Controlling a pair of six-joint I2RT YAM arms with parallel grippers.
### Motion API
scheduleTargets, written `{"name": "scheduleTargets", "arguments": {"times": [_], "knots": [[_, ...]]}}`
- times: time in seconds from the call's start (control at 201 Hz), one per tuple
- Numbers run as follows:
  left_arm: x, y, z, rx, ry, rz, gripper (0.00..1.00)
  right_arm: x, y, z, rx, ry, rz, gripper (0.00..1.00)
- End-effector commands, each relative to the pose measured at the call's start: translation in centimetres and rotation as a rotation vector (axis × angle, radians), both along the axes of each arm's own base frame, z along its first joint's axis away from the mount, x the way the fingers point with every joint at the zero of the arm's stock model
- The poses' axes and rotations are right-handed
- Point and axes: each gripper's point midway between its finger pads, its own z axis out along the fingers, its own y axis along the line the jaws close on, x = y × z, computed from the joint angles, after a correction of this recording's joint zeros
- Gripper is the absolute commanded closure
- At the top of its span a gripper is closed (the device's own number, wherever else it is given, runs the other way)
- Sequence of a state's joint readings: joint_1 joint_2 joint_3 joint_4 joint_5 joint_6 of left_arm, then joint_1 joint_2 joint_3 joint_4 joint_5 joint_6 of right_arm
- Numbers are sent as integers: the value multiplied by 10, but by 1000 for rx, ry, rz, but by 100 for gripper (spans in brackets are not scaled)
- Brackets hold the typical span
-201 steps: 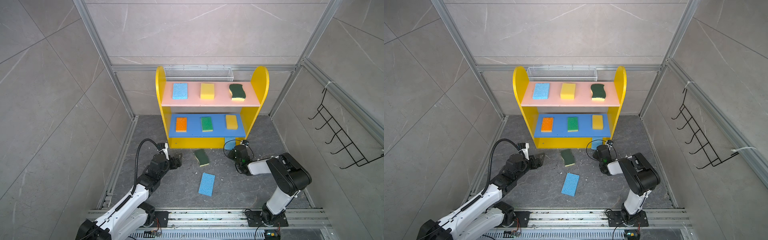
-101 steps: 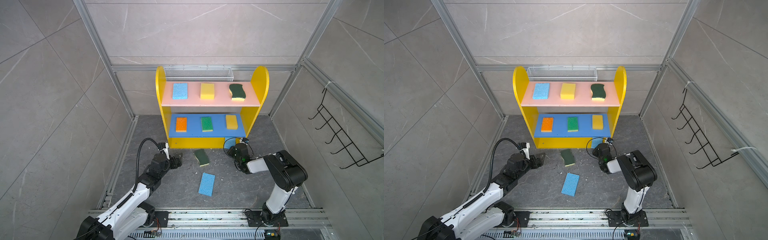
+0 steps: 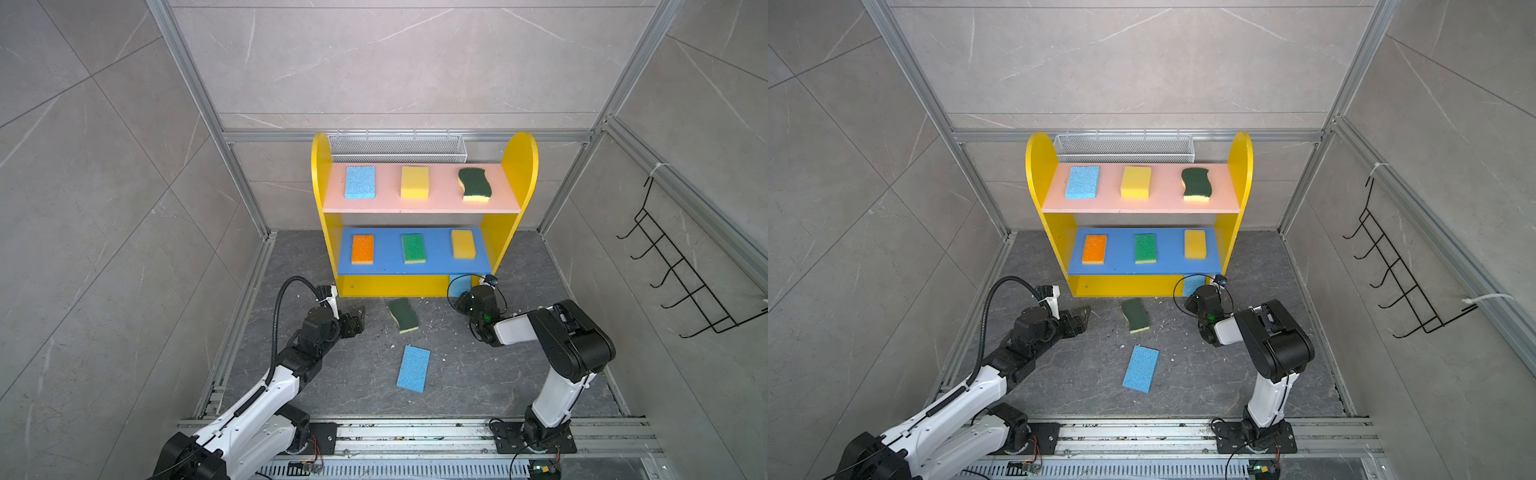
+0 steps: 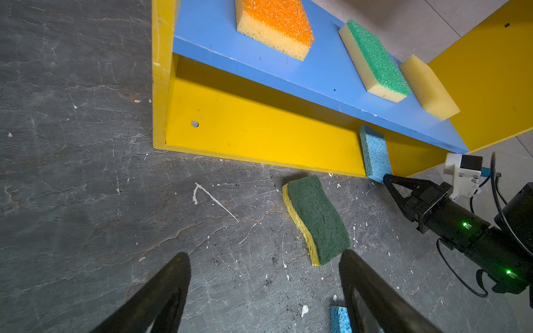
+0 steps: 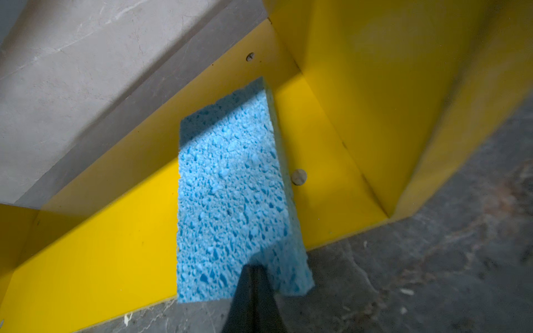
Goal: Arrange cleaning sponges on a shelf
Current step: Move the cleaning sponge to the shelf.
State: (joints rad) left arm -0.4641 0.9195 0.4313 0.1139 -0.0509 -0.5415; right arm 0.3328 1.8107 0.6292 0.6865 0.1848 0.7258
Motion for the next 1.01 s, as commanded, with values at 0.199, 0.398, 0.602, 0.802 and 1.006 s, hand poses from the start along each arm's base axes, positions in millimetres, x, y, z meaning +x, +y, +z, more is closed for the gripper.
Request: {"name": "scheduleTargets", "arguments": {"times": [0.199,0.398,0.602,0.802,1.006], "knots": [[10,-1,10,-12,-40,11,16,31,-11,45,-35,-88,0,100],[10,-3,10,-20,-37,9,17,35,-8,47,-21,-101,8,100],[11,-3,10,-13,-36,8,17,26,-8,51,-12,-118,23,100],[10,-2,10,-16,-35,10,17,12,-4,62,-3,-136,30,100],[8,-2,12,-29,-37,11,17,-12,-7,51,52,-91,-6,100]]}}
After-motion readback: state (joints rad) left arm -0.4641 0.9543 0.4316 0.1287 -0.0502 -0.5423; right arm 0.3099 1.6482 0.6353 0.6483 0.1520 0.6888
